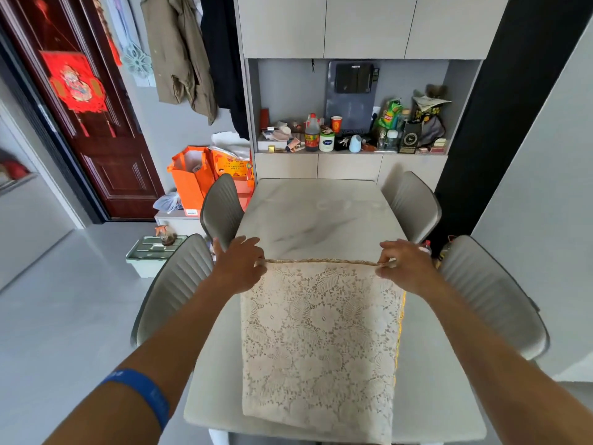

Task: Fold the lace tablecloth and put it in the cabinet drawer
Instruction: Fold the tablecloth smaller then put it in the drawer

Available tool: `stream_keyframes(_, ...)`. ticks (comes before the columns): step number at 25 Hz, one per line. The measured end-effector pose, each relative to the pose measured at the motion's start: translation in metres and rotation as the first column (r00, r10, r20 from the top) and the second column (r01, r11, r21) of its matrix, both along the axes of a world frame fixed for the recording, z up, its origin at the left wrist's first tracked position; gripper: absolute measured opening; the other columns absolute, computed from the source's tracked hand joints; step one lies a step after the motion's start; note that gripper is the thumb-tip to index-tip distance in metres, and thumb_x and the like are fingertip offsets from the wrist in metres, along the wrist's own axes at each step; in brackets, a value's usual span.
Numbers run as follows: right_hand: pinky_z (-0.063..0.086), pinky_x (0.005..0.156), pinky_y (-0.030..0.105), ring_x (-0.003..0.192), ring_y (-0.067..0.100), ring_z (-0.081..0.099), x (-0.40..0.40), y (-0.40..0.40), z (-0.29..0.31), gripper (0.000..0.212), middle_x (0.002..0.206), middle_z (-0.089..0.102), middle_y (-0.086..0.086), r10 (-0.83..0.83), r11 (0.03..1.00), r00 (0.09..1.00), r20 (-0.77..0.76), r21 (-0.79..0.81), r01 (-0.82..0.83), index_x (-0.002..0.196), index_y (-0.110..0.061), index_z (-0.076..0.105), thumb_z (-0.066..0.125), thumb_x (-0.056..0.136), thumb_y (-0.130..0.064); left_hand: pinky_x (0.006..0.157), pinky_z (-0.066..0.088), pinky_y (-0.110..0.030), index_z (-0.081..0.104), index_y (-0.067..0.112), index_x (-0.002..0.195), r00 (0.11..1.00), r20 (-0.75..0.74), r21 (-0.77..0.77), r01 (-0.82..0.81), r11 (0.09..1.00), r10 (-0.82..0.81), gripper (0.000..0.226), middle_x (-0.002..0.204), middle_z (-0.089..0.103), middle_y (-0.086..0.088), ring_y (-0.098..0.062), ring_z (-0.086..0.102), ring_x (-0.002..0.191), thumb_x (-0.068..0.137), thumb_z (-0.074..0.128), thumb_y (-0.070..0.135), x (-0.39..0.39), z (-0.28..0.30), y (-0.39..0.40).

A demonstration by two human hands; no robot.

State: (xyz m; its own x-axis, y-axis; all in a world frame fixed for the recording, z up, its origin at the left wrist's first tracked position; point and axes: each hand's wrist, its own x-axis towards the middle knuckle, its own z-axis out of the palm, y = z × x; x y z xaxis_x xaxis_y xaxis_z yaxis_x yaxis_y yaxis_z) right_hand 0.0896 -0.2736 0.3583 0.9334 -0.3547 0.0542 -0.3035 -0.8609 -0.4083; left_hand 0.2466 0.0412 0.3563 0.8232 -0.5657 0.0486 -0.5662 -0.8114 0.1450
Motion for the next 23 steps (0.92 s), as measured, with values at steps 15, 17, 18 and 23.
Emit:
stream_keyframes(15,0.037,0.097,0.044,0.123,0.029,0.049,0.269,-0.122,0.211,0.013,0.127,0.062,-0.004,-0.082,0.892,0.408,0.909,-0.116,0.437,0.089,-0.022,0.065,0.055,0.082,-0.016,0.114,0.018,-0.060,0.065,0.011,0.095,0.721,0.557,-0.627,0.039,0.778,0.413,0.017,0.152,0.040,-0.005,-0.033,0.030,0.142,0.085,0.052,0.009,0.219,0.225,-0.171)
stream_keyframes(17,0.036,0.098,0.044,0.125,0.030,0.047,0.250,-0.109,0.186,0.013,0.129,0.061,-0.002,-0.121,0.916,0.438,0.891,-0.070,0.395,0.089,-0.017,0.068,0.056,0.085,-0.016,0.115,0.015,-0.060,0.065,0.007,0.095,0.758,0.553,-0.562,0.032,0.827,0.347,0.016,0.153,0.039,-0.005,-0.033,0.028,0.143,0.090,0.051,0.011,0.197,0.203,-0.162)
stream_keyframes(18,0.033,0.099,0.043,0.126,0.030,0.046,0.239,-0.102,0.167,0.013,0.130,0.061,-0.001,-0.135,0.927,0.479,0.867,-0.061,0.371,0.089,-0.015,0.069,0.056,0.087,-0.016,0.115,0.014,-0.060,0.066,0.005,0.094,0.784,0.528,-0.529,0.003,0.849,0.326,0.016,0.153,0.039,-0.005,-0.033,0.029,0.143,0.092,0.051,0.012,0.186,0.181,-0.154)
stream_keyframes(23,0.032,0.106,0.045,0.125,0.033,0.045,0.148,-0.057,0.046,0.008,0.129,0.062,0.005,-0.136,0.963,0.696,0.705,-0.072,0.261,0.085,-0.013,0.071,0.066,0.085,-0.008,0.104,0.027,-0.070,0.069,0.005,0.082,0.903,0.402,-0.444,0.045,0.895,0.153,0.002,0.138,0.056,-0.015,-0.040,0.046,0.131,0.081,0.069,0.003,0.102,0.054,-0.087)
